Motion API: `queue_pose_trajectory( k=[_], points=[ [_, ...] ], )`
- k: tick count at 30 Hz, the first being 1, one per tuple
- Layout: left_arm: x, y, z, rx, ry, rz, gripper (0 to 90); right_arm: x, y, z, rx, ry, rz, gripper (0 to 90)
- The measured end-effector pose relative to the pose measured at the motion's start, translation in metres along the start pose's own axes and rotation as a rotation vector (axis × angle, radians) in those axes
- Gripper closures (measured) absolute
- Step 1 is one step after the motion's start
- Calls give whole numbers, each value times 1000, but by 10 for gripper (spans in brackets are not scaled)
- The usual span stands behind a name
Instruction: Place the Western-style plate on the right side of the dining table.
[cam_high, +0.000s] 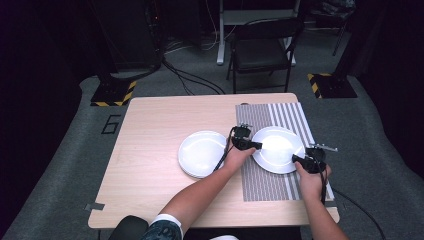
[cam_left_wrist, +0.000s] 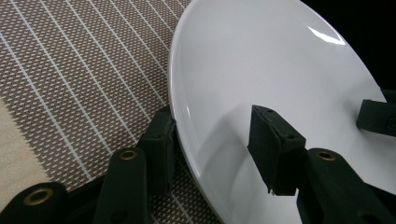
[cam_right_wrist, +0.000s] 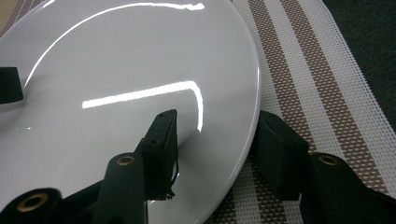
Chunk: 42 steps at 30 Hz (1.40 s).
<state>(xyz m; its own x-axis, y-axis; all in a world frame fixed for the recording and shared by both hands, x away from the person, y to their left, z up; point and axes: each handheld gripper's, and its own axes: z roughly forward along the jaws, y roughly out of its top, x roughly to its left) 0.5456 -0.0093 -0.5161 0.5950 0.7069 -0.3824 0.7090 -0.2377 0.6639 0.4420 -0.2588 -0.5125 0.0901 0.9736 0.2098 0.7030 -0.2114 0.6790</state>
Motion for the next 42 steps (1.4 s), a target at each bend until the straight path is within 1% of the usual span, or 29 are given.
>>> queue_pose_trajectory(
  k=[5, 8, 11, 13, 15, 16, 22, 26, 28, 29, 30, 33, 36, 40, 42],
  points=[
    [0, 0, 0, -1, -4, -6, 506, -1, 0, 0, -1, 2, -10, 506],
    [0, 0, -1, -3, 3, 7, 493, -1, 0, -1, -6, -5, -10, 509],
    [1, 0, -1, -3, 12, 12, 474, 0, 2, -4, -19, -5, -23, 506],
    [1, 0, -2, -1, 17, 6, 473, 1, 2, -5, -23, -4, -25, 505],
    [2, 0, -3, -6, 21, 8, 470, 1, 2, -6, -23, -1, -31, 506],
    [2, 0, -4, -7, 26, 17, 463, 1, 2, -6, -22, 0, -29, 507],
    [5, 1, -9, -16, 34, 15, 458, 1, 2, -9, -29, 4, -26, 507],
    [6, 1, -14, -19, 34, 18, 452, 0, 1, -13, -40, -4, -53, 507],
    [7, 1, -16, -26, 30, 17, 450, 0, 0, -16, -42, 2, -47, 506],
    [8, 1, -18, -28, 30, 29, 449, -1, -1, -17, -43, 6, -50, 506],
    [8, 2, -20, -27, 28, 32, 449, 0, -2, -19, -47, 11, -42, 505],
    [10, 2, -26, -36, 25, 27, 448, 0, -2, -24, -51, 19, -50, 500],
    [10, 3, -30, -45, 24, 31, 447, 2, -2, -28, -67, 34, -51, 498],
    [11, 3, -36, -50, 18, 36, 447, 8, -2, -35, -85, 56, -72, 493],
    [12, 3, -40, -51, 18, 46, 447, 12, -2, -38, -92, 64, -91, 492]
  ],
)
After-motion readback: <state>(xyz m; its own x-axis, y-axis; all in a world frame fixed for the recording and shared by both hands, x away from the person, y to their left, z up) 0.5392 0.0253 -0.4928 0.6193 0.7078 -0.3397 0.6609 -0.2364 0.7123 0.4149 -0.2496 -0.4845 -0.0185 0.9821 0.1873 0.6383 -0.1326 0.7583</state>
